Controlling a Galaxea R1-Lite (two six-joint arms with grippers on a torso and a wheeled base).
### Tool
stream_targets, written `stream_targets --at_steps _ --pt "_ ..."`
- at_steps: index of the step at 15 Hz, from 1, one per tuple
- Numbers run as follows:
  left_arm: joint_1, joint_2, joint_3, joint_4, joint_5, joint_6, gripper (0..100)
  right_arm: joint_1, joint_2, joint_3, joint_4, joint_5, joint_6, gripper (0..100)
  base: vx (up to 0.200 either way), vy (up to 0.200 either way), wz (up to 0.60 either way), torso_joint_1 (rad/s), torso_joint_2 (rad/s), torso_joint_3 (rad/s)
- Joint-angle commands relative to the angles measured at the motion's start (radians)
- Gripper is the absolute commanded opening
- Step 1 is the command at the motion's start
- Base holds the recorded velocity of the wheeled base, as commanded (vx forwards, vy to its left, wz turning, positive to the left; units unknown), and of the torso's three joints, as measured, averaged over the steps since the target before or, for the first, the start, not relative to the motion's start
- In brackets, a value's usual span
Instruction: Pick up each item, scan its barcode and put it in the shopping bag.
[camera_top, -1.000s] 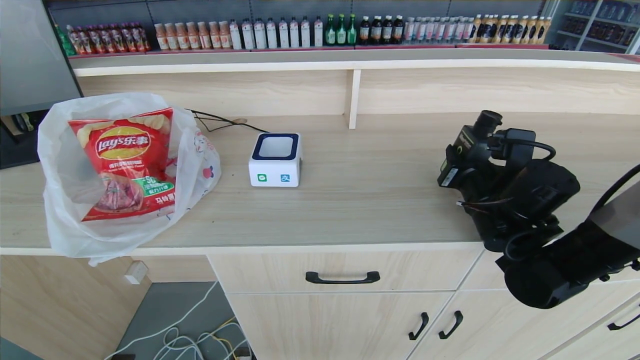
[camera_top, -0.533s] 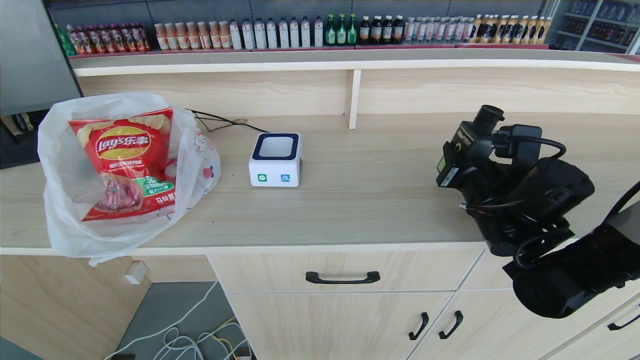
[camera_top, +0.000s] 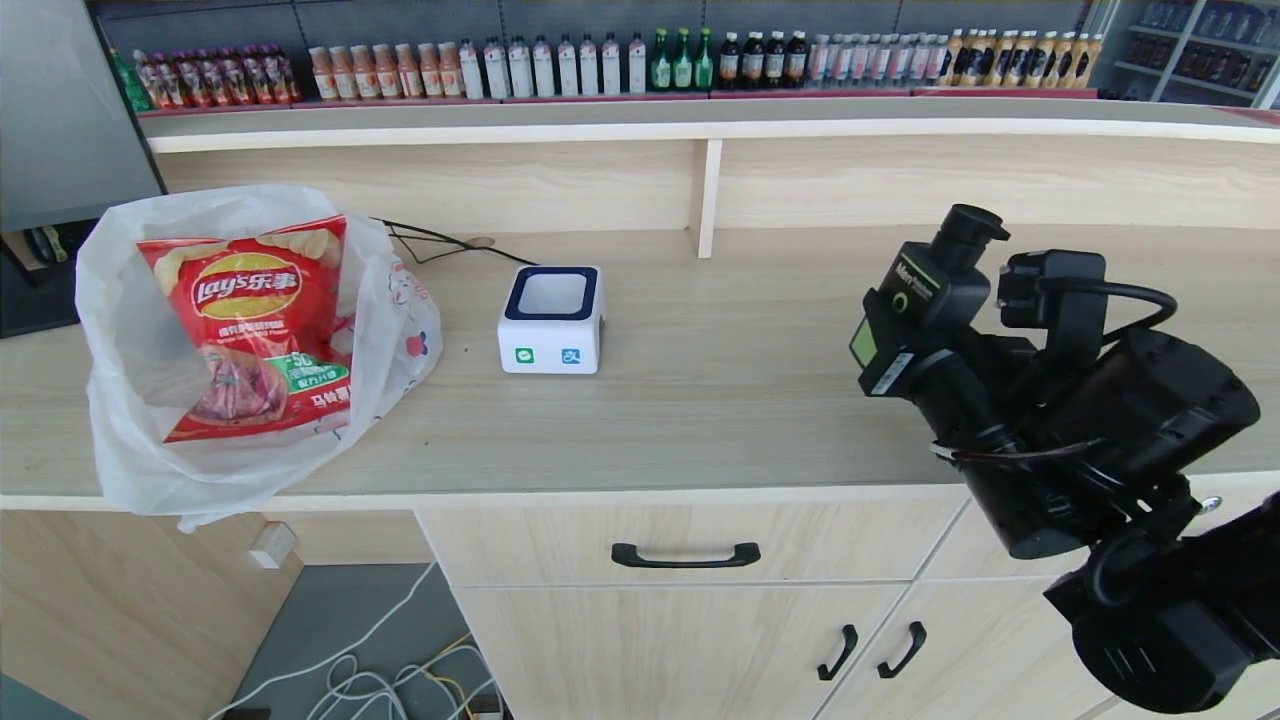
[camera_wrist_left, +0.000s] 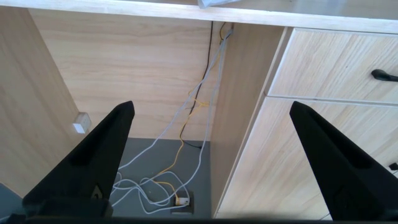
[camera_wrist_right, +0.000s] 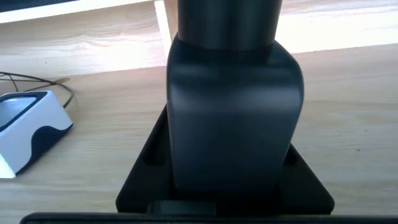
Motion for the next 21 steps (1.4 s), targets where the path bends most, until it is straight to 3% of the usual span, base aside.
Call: stream_targets --at_steps 1,5,10,14,17,19,21 --pt "0.000 0.000 0.000 0.000 0.000 0.000 100 0.074 -0.102 0.081 -0.001 0.000 -0.003 0 0.000 0.000 0.00 0.000 0.00 0.000" --pt "-0.002 0.000 0.000 0.000 0.000 0.000 100 0.227 -0.242 0.210 -0.001 0.000 -0.014 0 0.000 0.000 0.00 0.000 0.00 0.000" --pt "0.000 0.000 0.000 0.000 0.000 0.000 100 0.244 -0.331 0.324 -0.001 0.002 -0.014 0 0.000 0.000 0.00 0.000 0.00 0.000" --pt "-0.002 0.000 0.000 0.000 0.000 0.000 100 0.342 -0.346 0.357 -0.001 0.014 -0.009 0 0.000 0.000 0.00 0.000 0.00 0.000" --pt "0.000 0.000 0.000 0.000 0.000 0.000 100 0.434 -0.343 0.359 -0.001 0.085 -0.055 0 0.000 0.000 0.00 0.000 0.00 0.000" --pt "-0.002 0.000 0.000 0.000 0.000 0.000 100 0.493 -0.338 0.343 -0.001 0.210 -0.186 0 0.000 0.000 0.00 0.000 0.00 0.000" --pt "0.000 0.000 0.000 0.000 0.000 0.000 100 0.517 -0.348 0.333 -0.001 0.241 -0.278 0 0.000 0.000 0.00 0.000 0.00 0.000"
